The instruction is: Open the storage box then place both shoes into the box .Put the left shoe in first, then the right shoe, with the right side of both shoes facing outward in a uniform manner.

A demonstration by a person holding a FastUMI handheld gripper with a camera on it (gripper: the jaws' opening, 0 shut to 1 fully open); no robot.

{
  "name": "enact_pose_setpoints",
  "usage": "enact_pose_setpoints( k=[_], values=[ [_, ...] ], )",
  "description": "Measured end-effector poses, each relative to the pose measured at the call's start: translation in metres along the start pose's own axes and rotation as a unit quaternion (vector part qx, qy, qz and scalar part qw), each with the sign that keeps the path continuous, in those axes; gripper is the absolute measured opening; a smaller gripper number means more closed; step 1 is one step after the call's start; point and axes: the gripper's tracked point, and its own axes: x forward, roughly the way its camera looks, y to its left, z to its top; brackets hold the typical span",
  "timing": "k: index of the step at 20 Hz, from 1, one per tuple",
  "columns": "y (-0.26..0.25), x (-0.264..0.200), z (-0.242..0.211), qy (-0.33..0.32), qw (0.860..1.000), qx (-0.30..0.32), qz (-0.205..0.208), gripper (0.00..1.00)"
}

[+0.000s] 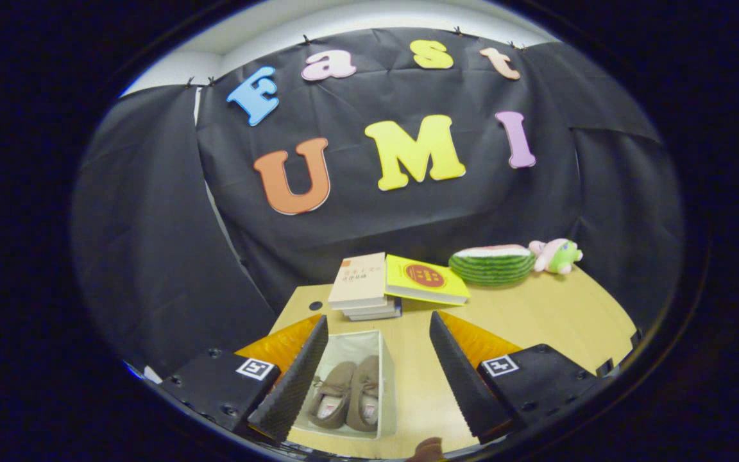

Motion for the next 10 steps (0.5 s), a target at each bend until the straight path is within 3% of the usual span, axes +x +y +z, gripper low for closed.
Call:
enact_pose_setpoints(
  k=[5,10],
  values=[
    [-0.008,-0.047,0.028,-0.073,0.997,-0.021,0.014,1.0],
    [-0.023,-0.09,0.026,-0.136,0.989,-0.047,0.018,1.0]
  ],
)
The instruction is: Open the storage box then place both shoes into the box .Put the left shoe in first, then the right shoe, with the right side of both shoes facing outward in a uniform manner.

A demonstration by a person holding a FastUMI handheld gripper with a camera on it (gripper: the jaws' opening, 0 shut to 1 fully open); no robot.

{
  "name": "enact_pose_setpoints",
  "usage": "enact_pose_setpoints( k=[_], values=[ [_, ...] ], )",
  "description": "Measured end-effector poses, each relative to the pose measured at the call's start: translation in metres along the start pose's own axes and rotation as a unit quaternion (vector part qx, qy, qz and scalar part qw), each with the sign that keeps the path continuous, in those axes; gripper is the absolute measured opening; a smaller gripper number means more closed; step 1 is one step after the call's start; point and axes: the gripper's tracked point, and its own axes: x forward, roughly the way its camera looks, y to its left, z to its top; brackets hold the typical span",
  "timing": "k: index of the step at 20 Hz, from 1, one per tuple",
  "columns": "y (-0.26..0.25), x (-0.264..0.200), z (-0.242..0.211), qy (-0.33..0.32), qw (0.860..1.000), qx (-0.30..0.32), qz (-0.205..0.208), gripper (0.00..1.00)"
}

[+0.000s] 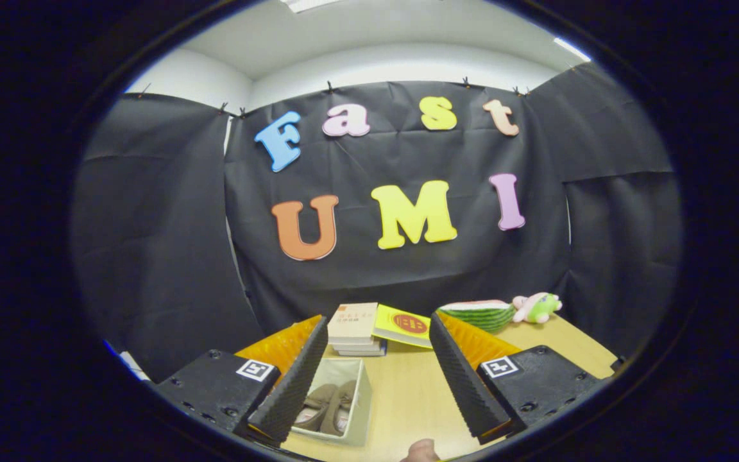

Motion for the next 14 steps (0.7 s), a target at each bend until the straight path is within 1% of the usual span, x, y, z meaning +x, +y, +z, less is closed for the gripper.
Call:
enact_pose_setpoints(
  k=[3,5,7,8,10,12,14],
  values=[
    [-0.006,-0.027,-0.002,-0.026,1.0,-0.004,0.0,1.0],
    [-0.012,-0.04,-0.005,-0.054,0.999,-0.005,-0.001,1.0],
    [-0.022,-0.052,-0.011,-0.071,0.997,-0.017,-0.014,1.0],
    [-0.025,-0.058,-0.018,-0.075,0.997,-0.018,-0.018,1.0],
    [-0.024,-0.068,-0.03,-0.077,0.997,-0.014,-0.012,1.0],
    [-0.025,-0.075,-0.046,-0.065,0.998,-0.008,-0.006,1.0],
    [-0.029,-0.081,-0.05,-0.066,0.998,-0.003,-0.007,1.0]
  ],
)
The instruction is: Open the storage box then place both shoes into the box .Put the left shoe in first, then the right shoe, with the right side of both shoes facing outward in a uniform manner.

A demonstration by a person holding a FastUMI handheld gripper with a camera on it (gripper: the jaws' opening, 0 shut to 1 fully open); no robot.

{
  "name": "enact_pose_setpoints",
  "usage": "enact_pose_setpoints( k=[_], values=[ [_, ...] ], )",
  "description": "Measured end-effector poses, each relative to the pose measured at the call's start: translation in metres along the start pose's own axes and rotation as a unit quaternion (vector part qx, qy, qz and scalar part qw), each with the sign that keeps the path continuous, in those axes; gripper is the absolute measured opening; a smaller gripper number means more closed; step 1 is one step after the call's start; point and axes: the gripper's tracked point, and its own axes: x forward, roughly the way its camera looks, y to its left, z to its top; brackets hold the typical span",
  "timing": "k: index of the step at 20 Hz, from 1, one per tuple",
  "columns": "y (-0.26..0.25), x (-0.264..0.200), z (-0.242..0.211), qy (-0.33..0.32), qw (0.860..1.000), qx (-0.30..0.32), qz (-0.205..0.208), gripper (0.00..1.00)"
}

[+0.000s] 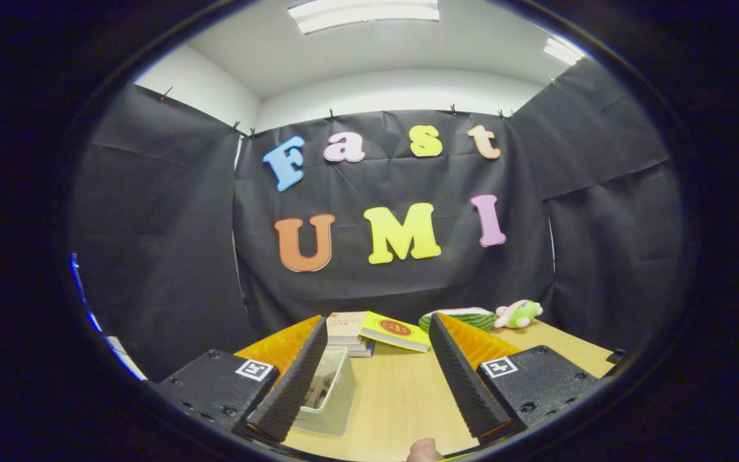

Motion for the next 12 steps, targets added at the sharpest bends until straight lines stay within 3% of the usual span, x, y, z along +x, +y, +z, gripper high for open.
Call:
enact_pose_setpoints(
  k=[12],
  values=[
    [-0.019,-0.018,0.001,0.0,1.0,-0.018,-0.011,1.0]
  ],
)
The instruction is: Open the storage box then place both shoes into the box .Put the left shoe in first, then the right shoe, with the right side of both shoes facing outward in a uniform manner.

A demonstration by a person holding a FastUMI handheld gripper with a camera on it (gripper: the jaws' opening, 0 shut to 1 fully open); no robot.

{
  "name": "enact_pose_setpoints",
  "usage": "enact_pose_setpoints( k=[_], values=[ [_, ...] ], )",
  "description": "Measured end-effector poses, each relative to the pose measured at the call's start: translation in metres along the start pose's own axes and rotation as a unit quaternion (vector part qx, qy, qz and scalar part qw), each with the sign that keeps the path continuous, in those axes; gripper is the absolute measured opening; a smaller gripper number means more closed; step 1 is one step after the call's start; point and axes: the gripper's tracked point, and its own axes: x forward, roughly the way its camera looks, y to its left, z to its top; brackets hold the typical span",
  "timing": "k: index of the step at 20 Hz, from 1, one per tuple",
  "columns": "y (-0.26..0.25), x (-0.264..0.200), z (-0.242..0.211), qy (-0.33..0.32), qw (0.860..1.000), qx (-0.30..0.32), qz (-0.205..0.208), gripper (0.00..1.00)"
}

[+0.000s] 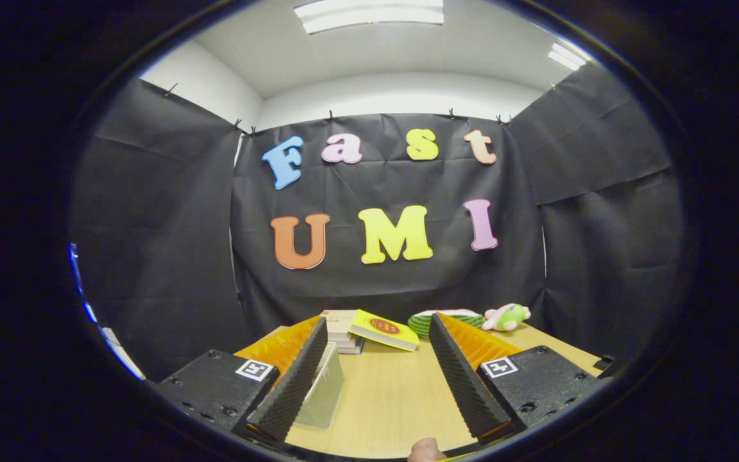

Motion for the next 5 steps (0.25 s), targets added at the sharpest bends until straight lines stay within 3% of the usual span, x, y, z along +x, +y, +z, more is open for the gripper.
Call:
enact_pose_setpoints(
  k=[5],
  values=[
    [-0.0085,-0.0046,0.001,0.001,1.0,-0.007,-0.008,1.0]
  ],
)
